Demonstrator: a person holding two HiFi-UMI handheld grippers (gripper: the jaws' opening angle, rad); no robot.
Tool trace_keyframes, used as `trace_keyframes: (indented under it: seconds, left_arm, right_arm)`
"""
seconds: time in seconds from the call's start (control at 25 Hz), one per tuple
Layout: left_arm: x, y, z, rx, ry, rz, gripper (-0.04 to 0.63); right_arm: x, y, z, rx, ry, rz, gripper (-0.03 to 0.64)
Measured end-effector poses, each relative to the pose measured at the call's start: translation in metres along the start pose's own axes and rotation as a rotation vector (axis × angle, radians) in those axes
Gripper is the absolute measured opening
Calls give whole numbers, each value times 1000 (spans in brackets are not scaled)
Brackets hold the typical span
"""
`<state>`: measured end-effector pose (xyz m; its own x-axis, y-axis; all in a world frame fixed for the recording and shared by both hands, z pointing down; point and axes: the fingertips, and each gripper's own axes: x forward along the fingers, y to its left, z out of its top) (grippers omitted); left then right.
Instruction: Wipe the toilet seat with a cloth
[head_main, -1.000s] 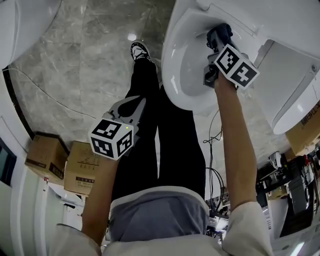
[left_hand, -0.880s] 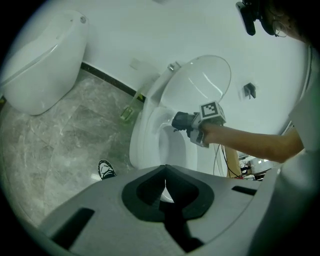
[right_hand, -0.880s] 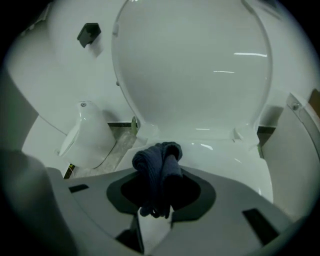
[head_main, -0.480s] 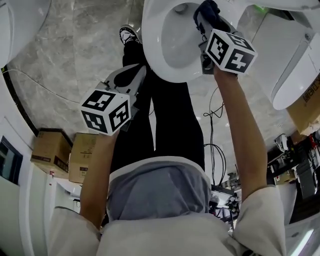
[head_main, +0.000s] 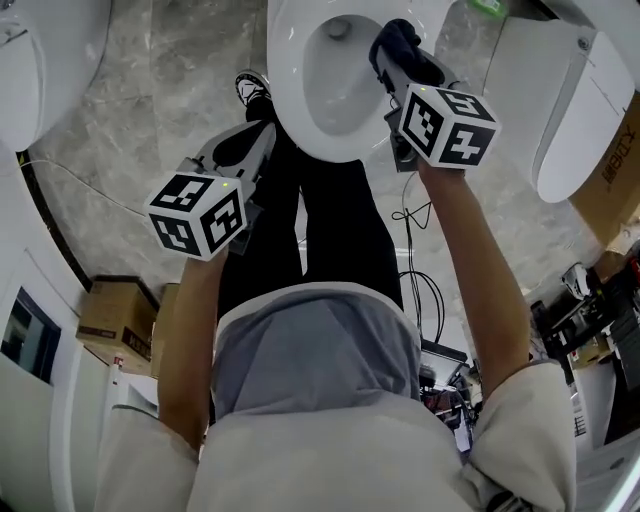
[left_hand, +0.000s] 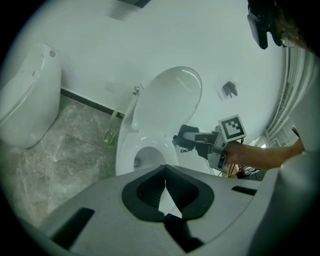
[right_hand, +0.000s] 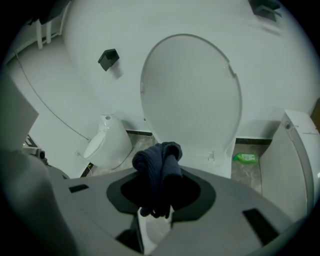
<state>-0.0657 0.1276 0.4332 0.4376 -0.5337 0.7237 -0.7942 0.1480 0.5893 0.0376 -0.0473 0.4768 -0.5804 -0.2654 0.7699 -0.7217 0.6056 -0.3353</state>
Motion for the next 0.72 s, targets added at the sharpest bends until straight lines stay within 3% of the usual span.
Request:
trace_keyframes:
  seconds: [0.28,0.72]
  left_arm:
    - [-30,-23,31,28,-64,6,11]
    - [-75,-91,64,87,-165,-42,11]
  right_arm:
    - [-57,21,37,-45,-74,26,106]
    - [-153,54,54,-107,-147,46,106]
